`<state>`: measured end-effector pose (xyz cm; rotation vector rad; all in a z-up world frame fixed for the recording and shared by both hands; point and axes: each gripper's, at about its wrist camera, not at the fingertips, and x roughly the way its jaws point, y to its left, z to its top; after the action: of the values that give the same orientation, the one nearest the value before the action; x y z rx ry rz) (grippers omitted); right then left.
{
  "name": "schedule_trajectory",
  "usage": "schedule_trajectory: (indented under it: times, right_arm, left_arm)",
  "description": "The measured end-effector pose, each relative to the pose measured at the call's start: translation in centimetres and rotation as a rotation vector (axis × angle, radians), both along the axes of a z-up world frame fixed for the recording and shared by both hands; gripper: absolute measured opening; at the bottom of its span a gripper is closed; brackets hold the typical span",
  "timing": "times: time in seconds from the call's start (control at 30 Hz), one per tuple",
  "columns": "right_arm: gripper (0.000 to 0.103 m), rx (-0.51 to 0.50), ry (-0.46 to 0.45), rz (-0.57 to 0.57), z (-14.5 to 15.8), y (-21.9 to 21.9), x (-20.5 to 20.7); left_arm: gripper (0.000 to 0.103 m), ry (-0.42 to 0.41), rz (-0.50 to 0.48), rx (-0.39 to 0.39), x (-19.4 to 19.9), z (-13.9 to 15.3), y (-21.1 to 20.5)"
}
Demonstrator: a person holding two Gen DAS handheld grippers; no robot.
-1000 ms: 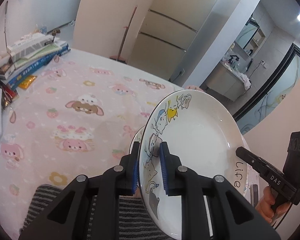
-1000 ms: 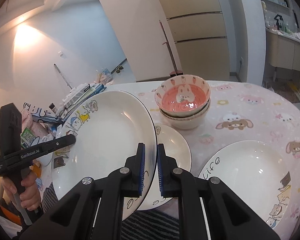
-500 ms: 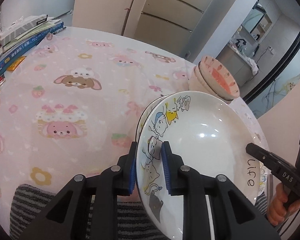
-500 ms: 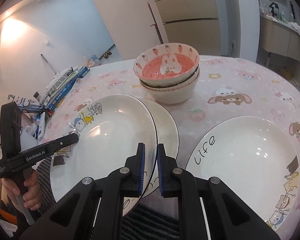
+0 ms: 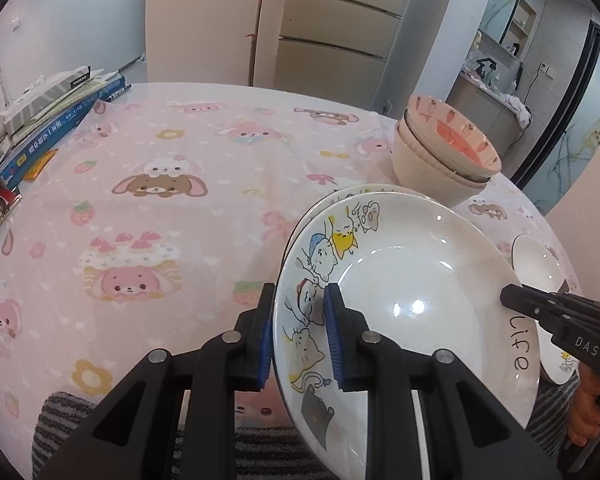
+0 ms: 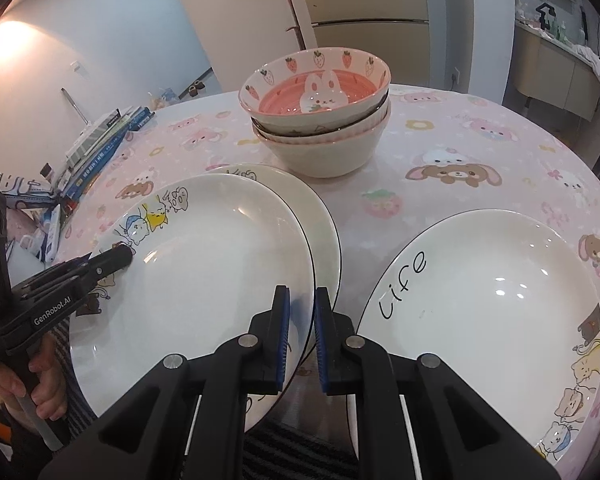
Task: Organize plates and bowls
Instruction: 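Lift the plate with both grippers and carry it over the cartoon-rim plate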
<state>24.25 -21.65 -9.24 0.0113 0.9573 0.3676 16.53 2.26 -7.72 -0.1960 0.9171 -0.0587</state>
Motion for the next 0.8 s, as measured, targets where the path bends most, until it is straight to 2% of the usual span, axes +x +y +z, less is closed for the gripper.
schedule_trajectory:
  times: [0.13, 0.23, 0.47, 0.6, 0.63, 0.73, 0.8]
  right_arm:
    - [0.013, -0.011, -0.003, -0.001, 0.0, 0.1, -0.2]
    - [0.013, -0.034, -0.01, 0.003, 0.0, 0.2, -0.3]
    - [0.016, -0.132, -0.053, 0.018, 0.1, 1.2, -1.0]
    - [0.017, -0.154, -0.037, 0.014, 0.1, 1.2, -1.4]
    - [0.017, -0.149, -0.036, 0.013, 0.1, 1.1, -1.4]
    - [0.017, -0.157, -0.044, 0.016, -0.1, 1.2, -1.3]
    - [0.017, -0.159, -0.037, 0.011, -0.2, 1.2, -1.1]
  left_arm:
    - [0.021, 0.021, 0.002, -0.005, 0.4, -0.5, 0.0]
    - [0.022, 0.009, 0.004, 0.025, 0.1, -0.5, -0.4]
    - [0.022, 0.007, 0.001, 0.04, 0.0, -0.5, -0.6]
    - [0.022, -0.015, 0.017, 0.145, -0.9, 0.3, -1.1]
    - [0.022, -0.018, 0.005, 0.138, -1.0, 0.4, -1.1]
    - [0.02, 0.039, -0.021, 0.063, -0.6, -0.1, -0.6]
    - [0.016, 0.046, -0.018, 0.059, -0.6, -0.3, -0.5]
